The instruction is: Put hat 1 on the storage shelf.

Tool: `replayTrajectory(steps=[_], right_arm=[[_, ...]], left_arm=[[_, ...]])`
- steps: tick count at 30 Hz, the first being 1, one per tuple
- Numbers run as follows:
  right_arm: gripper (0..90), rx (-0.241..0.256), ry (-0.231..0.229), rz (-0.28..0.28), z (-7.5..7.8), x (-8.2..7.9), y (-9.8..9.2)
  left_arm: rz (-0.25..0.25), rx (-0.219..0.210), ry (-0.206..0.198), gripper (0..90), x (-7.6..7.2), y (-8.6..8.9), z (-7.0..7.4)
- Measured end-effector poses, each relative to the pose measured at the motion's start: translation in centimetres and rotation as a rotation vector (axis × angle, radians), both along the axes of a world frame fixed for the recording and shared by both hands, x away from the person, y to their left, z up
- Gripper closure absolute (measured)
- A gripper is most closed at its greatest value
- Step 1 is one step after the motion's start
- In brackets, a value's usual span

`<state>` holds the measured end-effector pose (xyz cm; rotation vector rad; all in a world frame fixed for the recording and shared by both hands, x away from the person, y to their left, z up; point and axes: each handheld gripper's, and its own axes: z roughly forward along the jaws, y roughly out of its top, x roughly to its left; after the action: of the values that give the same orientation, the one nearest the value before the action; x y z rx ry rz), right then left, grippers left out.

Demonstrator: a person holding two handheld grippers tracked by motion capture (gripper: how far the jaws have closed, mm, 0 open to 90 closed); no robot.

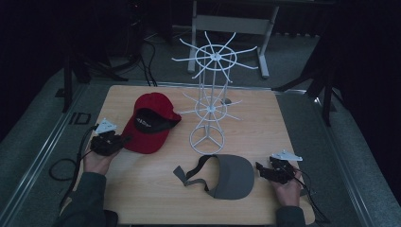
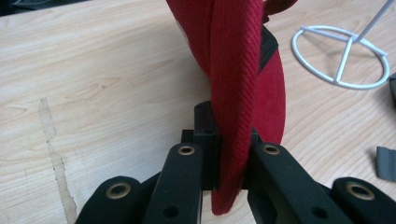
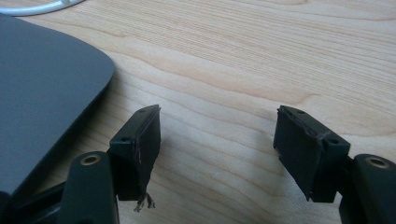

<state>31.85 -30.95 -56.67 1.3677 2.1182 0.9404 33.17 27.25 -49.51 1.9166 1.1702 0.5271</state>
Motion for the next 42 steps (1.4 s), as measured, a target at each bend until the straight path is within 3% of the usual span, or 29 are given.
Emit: replayTrajectory(steps=[20, 42], right_arm=[[32.0, 0.000, 0.000, 0.000, 0.0, 0.0, 0.0], [31.8, 0.000, 0.000, 0.001, 0.0, 0.0, 0.0]], left_arm=[[0.042, -0.009, -0.084, 86.1, 0.0, 0.1, 2.3], [0.098, -0.056, -0.167, 86.1, -0.2, 0.5, 4.6]])
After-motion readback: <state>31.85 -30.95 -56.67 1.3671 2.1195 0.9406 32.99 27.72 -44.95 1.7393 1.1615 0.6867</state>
